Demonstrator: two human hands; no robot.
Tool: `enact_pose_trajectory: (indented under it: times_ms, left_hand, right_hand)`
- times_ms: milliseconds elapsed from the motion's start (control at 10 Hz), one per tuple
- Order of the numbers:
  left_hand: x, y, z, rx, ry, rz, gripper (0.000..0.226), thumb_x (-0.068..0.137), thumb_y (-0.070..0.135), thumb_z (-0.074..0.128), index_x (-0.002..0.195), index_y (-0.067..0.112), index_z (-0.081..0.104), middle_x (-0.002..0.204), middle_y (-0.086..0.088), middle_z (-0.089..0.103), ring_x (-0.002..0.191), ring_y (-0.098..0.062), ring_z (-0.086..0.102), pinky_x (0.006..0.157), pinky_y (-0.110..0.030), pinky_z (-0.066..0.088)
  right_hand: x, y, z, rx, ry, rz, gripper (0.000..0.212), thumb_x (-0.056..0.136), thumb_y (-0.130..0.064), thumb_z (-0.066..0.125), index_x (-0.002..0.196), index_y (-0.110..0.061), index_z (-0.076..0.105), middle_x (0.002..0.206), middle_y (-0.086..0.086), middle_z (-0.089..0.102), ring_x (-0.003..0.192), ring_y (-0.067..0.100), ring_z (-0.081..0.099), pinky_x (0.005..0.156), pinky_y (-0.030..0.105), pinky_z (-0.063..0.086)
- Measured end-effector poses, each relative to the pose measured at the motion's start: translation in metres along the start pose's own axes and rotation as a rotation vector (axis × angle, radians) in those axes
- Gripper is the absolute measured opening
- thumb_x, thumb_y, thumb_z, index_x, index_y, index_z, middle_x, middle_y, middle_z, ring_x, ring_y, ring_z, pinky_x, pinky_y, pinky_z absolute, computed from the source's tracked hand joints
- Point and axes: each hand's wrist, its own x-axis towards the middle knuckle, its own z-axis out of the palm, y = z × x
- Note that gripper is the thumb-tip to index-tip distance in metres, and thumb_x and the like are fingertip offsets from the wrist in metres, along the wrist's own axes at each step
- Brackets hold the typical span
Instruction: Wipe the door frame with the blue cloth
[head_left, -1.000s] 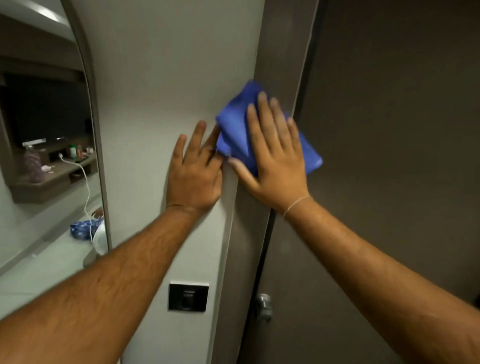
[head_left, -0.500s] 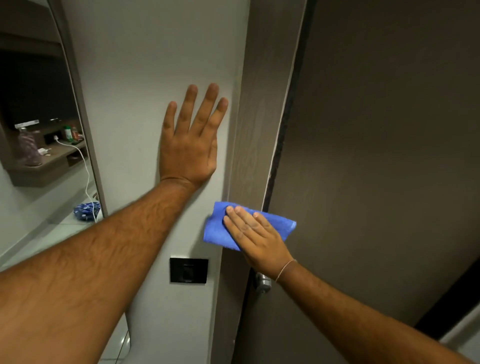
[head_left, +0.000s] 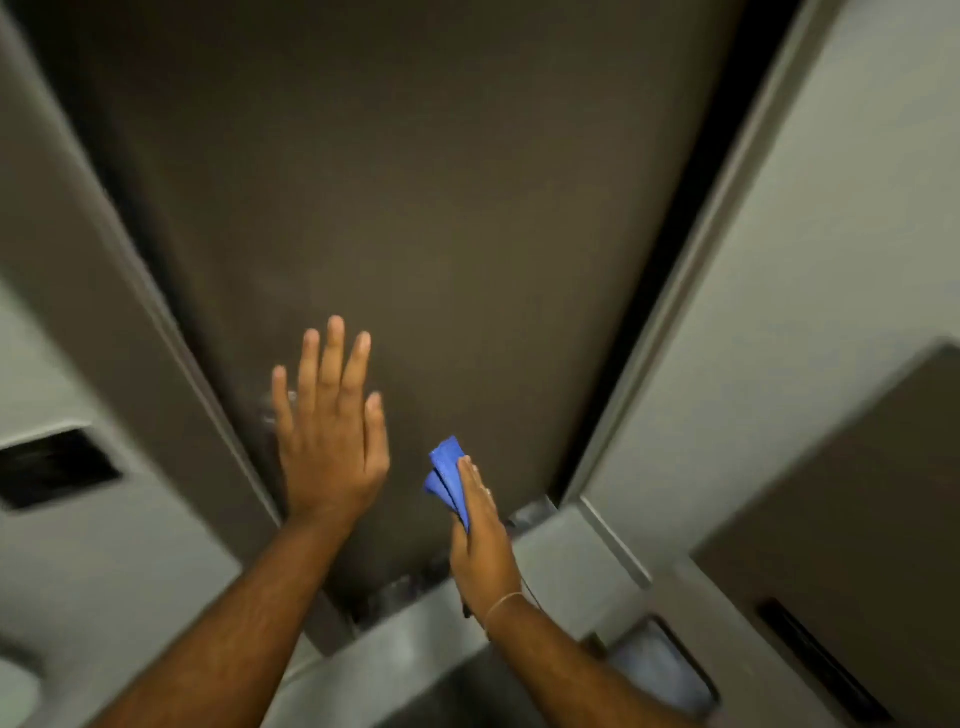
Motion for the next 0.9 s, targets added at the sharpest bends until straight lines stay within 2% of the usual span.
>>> enact_pose_trajectory:
  times_ms: [100,200,300,400,500,600,700,800,900]
  left_hand:
    - [-0.081,0.054,0.054,-0.054,-0.309,0.081,0.068,0.11,0.034,0.038,0.175,0.024,0.018,0.185,0.002,0.007,0.169,-0.024,0.014,0.136,-0.05,0.006]
    - [-0.208,0.122,0.117,-0.127,-0.766,0.221,0.068,0.11,0.045,0.032,0.174,0.024,0.022,0.184,0.002,0.007,0.169,-0.025,0.015,0.135,-0.055,0.01]
    - [-0.282,0.154,0.147,-0.157,-0.993,0.292,0.069,0.111,0.052,0.026,0.174,0.025,0.021,0.183,0.005,0.002,0.17,-0.02,0.003,0.136,-0.047,-0.003]
    - [-0.358,0.185,0.177,-0.143,-1.176,0.352,0.072,0.109,0.053,0.02,0.172,0.019,0.024,0.181,-0.002,0.01,0.168,-0.025,0.01,0.135,-0.051,0.006]
    - [-0.388,0.196,0.195,-0.14,-1.22,0.32,0.072,0.108,0.051,0.022,0.171,0.016,0.027,0.18,-0.006,0.021,0.166,-0.03,0.02,0.133,-0.055,0.017]
    - [-0.411,0.201,0.227,-0.095,-1.252,0.265,0.069,0.108,0.044,0.029,0.168,0.011,0.036,0.176,-0.01,0.032,0.164,-0.034,0.028,0.13,-0.061,0.025]
    - [-0.42,0.193,0.247,-0.059,-1.267,0.252,0.067,0.109,0.042,0.032,0.167,0.01,0.038,0.176,-0.011,0.033,0.164,-0.035,0.029,0.13,-0.062,0.025]
    - [-0.401,0.18,0.257,-0.022,-1.272,0.23,0.07,0.11,0.048,0.025,0.172,0.017,0.026,0.181,-0.006,0.017,0.168,-0.029,0.014,0.136,-0.057,0.014]
    - [-0.383,0.181,0.25,-0.018,-1.216,0.181,0.072,0.109,0.054,0.016,0.174,0.021,0.017,0.183,-0.004,0.008,0.17,-0.025,0.005,0.137,-0.055,0.008]
  right_hand:
    - [-0.041,0.077,-0.031,0.096,0.076,0.306,0.064,0.11,-0.008,0.05,0.164,-0.032,0.024,0.167,-0.024,0.027,0.158,0.001,0.028,0.133,0.02,0.019]
    - [-0.113,0.196,-0.083,0.201,0.209,0.746,0.058,0.11,-0.017,0.052,0.163,-0.032,0.032,0.162,-0.004,0.048,0.149,0.018,0.047,0.127,0.034,0.036]
    - [-0.155,0.269,-0.109,0.219,0.304,0.989,0.057,0.11,-0.013,0.049,0.162,-0.029,0.033,0.157,0.004,0.052,0.144,0.018,0.051,0.126,0.038,0.037]
    - [-0.185,0.361,-0.123,0.167,0.427,1.233,0.066,0.106,0.004,0.043,0.167,-0.014,0.025,0.162,0.015,0.044,0.148,0.032,0.046,0.128,0.044,0.034]
    - [-0.185,0.418,-0.123,0.112,0.44,1.308,0.067,0.106,0.005,0.039,0.169,-0.009,0.019,0.168,0.016,0.034,0.153,0.033,0.04,0.13,0.043,0.03]
    - [-0.167,0.485,-0.116,0.051,0.389,1.36,0.069,0.111,-0.007,0.043,0.17,-0.006,0.007,0.176,0.014,0.014,0.162,0.031,0.023,0.134,0.04,0.019]
    - [-0.155,0.518,-0.106,0.039,0.215,1.346,0.083,0.111,-0.031,0.053,0.169,-0.003,0.002,0.178,0.013,0.005,0.165,0.029,0.012,0.135,0.038,0.014]
    - [-0.141,0.508,-0.101,-0.075,-0.053,1.262,0.087,0.108,-0.045,0.054,0.17,-0.005,0.006,0.178,0.012,0.008,0.165,0.028,0.013,0.136,0.04,0.013]
    - [-0.138,0.481,-0.098,-0.182,-0.092,1.107,0.081,0.11,-0.047,0.047,0.17,-0.011,0.006,0.178,0.008,0.005,0.166,0.025,0.007,0.137,0.043,0.009]
